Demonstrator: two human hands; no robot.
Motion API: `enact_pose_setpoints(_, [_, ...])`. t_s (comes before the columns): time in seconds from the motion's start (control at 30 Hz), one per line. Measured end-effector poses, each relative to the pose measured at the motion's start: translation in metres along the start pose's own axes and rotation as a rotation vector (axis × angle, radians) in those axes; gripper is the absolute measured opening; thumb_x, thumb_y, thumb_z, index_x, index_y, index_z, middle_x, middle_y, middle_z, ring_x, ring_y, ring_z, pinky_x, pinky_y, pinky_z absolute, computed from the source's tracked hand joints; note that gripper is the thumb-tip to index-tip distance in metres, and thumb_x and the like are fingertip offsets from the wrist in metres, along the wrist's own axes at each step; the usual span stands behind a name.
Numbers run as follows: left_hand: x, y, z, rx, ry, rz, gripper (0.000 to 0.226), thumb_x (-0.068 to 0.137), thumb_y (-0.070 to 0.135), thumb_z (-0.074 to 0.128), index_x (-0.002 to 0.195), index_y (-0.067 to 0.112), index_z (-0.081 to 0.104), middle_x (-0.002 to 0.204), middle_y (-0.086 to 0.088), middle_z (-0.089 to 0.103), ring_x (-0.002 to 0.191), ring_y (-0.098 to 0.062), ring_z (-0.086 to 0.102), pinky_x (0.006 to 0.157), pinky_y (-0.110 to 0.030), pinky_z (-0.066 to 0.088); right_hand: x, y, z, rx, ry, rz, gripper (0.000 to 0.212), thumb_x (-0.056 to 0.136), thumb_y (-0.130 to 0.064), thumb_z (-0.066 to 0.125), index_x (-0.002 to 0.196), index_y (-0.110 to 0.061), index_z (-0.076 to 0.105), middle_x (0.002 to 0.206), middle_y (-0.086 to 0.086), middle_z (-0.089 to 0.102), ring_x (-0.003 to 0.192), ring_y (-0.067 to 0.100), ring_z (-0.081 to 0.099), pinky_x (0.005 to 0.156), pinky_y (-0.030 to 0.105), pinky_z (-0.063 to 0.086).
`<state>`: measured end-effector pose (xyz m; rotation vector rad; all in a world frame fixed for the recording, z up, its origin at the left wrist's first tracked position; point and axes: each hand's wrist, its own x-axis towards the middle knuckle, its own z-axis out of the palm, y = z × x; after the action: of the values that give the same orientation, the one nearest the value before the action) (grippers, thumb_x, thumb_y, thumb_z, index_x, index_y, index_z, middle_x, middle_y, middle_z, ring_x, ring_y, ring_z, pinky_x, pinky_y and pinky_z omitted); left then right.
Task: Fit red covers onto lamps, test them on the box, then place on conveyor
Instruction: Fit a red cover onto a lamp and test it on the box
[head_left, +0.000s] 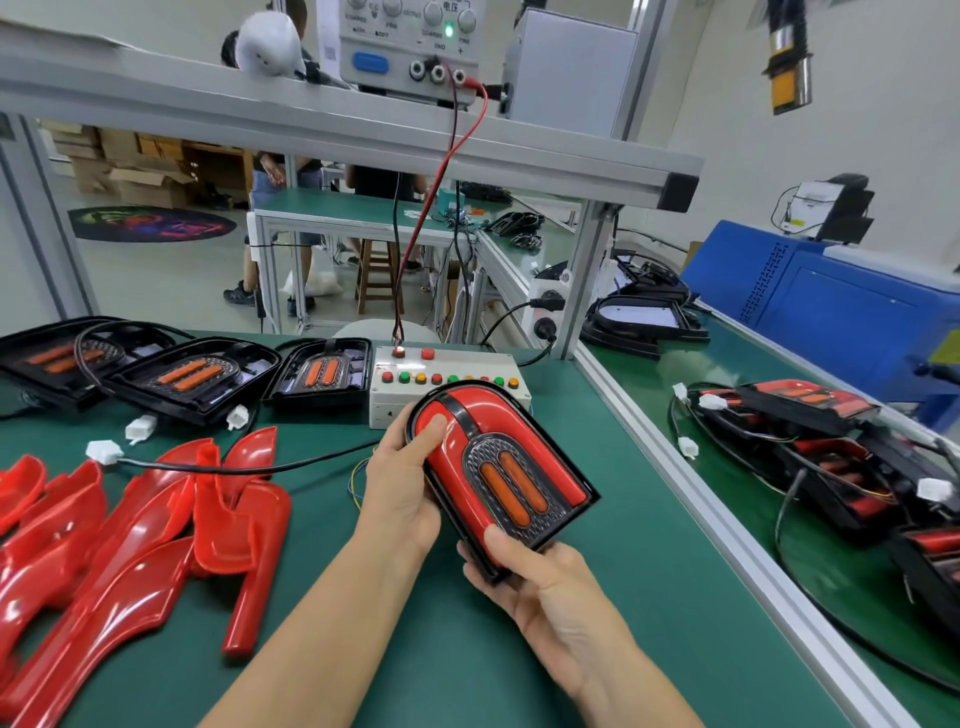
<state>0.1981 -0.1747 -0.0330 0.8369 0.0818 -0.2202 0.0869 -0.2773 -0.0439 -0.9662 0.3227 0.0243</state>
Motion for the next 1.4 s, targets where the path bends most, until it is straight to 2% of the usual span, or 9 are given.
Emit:
enact_pose_setpoints(0.4, [0.002,-0.002,0.003,0.012,-0.028,0.016,0.023,0.086,0.008,0.062,0.104,0.020,0.070,0.090,-0.004,0.074,0.072,-0.014,0.071,0.057,-0.030,0.057,0.005,0.003,-0.004,-0.092,0.049,-0.090,0.044,0.061,-0.008,0.077,0.103,0.001,0.068,0.098,0.018,0.074,0.090,0.032,0.071,0.066,0.029,0.058])
enact_pose_setpoints(0.5, [-0.001,-0.005,0.006,0.031,-0.075,0.042,0.028,0.088,0.011,0.061,0.114,0.018,0.064,0.093,-0.004,0.074,0.077,-0.014,0.070,0.068,-0.034,0.058,0.006,0.004,-0.006,-0.076,0.054,-0.106,0.046,0.062,-0.007,0.077,0.106,0.001,0.067,0.100,0.017,0.074,0.093,0.033,0.070,0.067,0.029,0.058])
enact_pose_setpoints(0.6, [-0.007,-0.009,0.011,0.063,-0.102,0.079,0.039,0.091,0.013,0.059,0.128,0.020,0.054,0.112,-0.008,0.069,0.096,-0.020,0.066,0.090,-0.044,0.053,0.008,0.007,-0.008,-0.053,0.053,-0.145,0.048,0.064,-0.008,0.076,0.110,-0.001,0.065,0.104,0.016,0.073,0.099,0.033,0.069,0.070,0.030,0.058])
enact_pose_setpoints(0.67, [-0.012,-0.015,0.014,0.123,-0.136,0.111,0.051,0.091,0.011,0.059,0.138,0.026,0.044,0.123,-0.006,0.064,0.108,-0.021,0.063,0.096,-0.043,0.050,0.011,0.008,-0.008,-0.007,0.058,-0.177,0.048,0.066,-0.008,0.075,0.112,-0.001,0.064,0.107,0.015,0.073,0.104,0.034,0.067,0.073,0.030,0.058])
enact_pose_setpoints(0.83, [-0.023,-0.033,0.021,0.210,-0.205,0.130,0.060,0.090,-0.007,0.054,0.139,0.025,0.041,0.114,0.009,0.068,0.104,-0.013,0.065,0.093,-0.036,0.053,0.019,0.004,-0.004,0.109,0.046,-0.259,0.044,0.070,-0.006,0.069,0.114,0.000,0.066,0.111,0.014,0.072,0.103,0.023,0.069,0.079,0.031,0.059])
enact_pose_setpoints(1.0, [-0.020,-0.026,0.023,0.212,-0.223,0.082,0.041,0.089,-0.009,0.051,0.124,0.013,0.056,0.118,-0.010,0.066,0.109,-0.026,0.062,0.089,-0.034,0.054,0.017,0.000,-0.009,-0.001,0.070,-0.249,0.047,0.073,-0.027,0.069,0.115,-0.007,0.066,0.113,0.009,0.072,0.109,0.021,0.066,0.094,0.037,0.052])
enact_pose_setpoints(1.17, [-0.009,-0.010,0.013,0.191,-0.291,0.038,0.036,0.093,-0.004,0.046,0.124,0.011,0.058,0.116,-0.011,0.068,0.102,-0.024,0.065,0.081,-0.036,0.058,0.014,-0.020,-0.026,-0.038,0.109,-0.265,0.066,0.078,-0.060,0.052,0.122,-0.013,0.065,0.116,0.005,0.071,0.112,0.017,0.064,0.105,0.036,0.043])
enact_pose_setpoints(1.27, [-0.006,-0.006,0.004,0.215,-0.345,0.005,0.037,0.095,0.000,0.045,0.127,0.013,0.057,0.118,-0.010,0.067,0.105,-0.025,0.065,0.082,-0.038,0.057,0.016,-0.029,-0.033,-0.084,0.074,-0.264,0.072,0.087,-0.064,0.039,0.133,-0.011,0.056,0.128,0.006,0.065,0.123,0.020,0.058,0.112,0.039,0.036])
enact_pose_setpoints(1.4, [-0.003,-0.003,-0.001,0.240,-0.415,-0.020,0.038,0.092,0.002,0.048,0.127,0.013,0.058,0.118,-0.012,0.067,0.101,-0.024,0.067,0.074,-0.034,0.058,0.022,-0.030,-0.036,-0.192,0.095,-0.286,0.070,0.084,-0.064,0.040,0.133,-0.016,0.057,0.129,-0.001,0.065,0.123,0.013,0.057,0.113,0.041,0.035])
